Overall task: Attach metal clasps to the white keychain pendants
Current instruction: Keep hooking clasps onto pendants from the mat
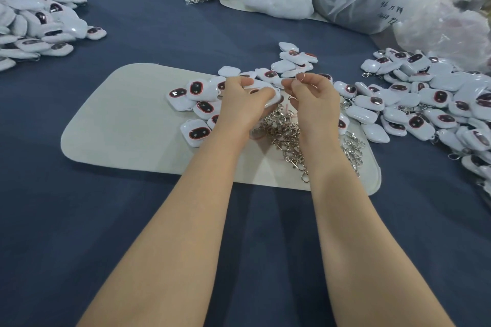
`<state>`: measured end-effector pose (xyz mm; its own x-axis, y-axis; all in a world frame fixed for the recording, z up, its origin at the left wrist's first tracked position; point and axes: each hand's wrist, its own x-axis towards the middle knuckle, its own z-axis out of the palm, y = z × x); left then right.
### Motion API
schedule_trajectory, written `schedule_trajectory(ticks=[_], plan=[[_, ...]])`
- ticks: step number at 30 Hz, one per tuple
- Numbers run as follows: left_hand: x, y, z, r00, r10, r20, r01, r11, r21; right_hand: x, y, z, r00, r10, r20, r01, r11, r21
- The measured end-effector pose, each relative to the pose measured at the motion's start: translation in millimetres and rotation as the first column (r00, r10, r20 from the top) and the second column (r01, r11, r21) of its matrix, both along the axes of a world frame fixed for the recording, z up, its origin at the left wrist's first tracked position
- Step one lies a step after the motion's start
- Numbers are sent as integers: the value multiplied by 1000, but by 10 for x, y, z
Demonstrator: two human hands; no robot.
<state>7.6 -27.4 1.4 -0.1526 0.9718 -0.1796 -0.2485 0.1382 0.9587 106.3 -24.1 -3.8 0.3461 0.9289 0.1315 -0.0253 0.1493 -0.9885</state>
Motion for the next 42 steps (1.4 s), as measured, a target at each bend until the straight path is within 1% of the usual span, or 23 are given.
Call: schedule_trajectory(ticks=[2, 3, 5, 6, 9, 12, 15, 21, 25, 30, 33, 35, 39, 42], plan=[[1, 9, -23, 1000, -15, 23, 14, 998, 62, -9, 8, -5, 999, -5, -32, 5, 1000, 11], [-1, 10, -32, 1000, -18, 11, 17, 995, 100, -8, 12, -5, 1000, -19, -17, 19, 1000, 16], [-3, 3, -29, 996, -13, -86, 27, 986, 165, -3, 16, -4, 999, -51, 9, 50, 998, 27], [0, -1, -30, 989, -5, -148, 33, 982, 186, 1, 20, -2, 998, -59, -11, 59, 998, 34], [12, -3, -44, 947, 3, -322, 69, 975, 213, -2, 27, 7, 988, -33, -150, 41, 998, 46], [33, -7, -48, 907, -4, -422, 118, 963, 244, -23, 28, 14, 981, -2, -193, 13, 998, 56], [37, 2, -54, 891, 18, -455, 122, 953, 278, -32, 28, 18, 982, -3, -190, 14, 998, 56], [16, 10, -57, 859, 91, -504, 71, 954, 292, -50, 38, 4, 990, 9, -139, -2, 999, 46], [20, 9, -66, 856, 92, -509, 71, 954, 291, -57, 43, -20, 999, -10, -46, 11, 999, 36], [47, 2, -90, 798, 99, -594, 110, 946, 306, -40, 52, -39, 992, -62, 109, 60, 998, 15], [38, 15, -109, 762, 138, -633, 107, 937, 333, -44, 49, -40, 995, -48, 83, 47, 999, 18], [31, 21, -114, 755, 156, -637, 99, 933, 345, -51, 49, -45, 998, -33, 61, 31, 999, 26], [46, 21, -119, 736, 155, -659, 121, 928, 353, -49, 54, -64, 992, -54, 115, 52, 998, 19], [39, 17, -108, 732, 168, -661, 113, 926, 360, -54, 49, -59, 994, -48, 99, 46, 999, 22]])
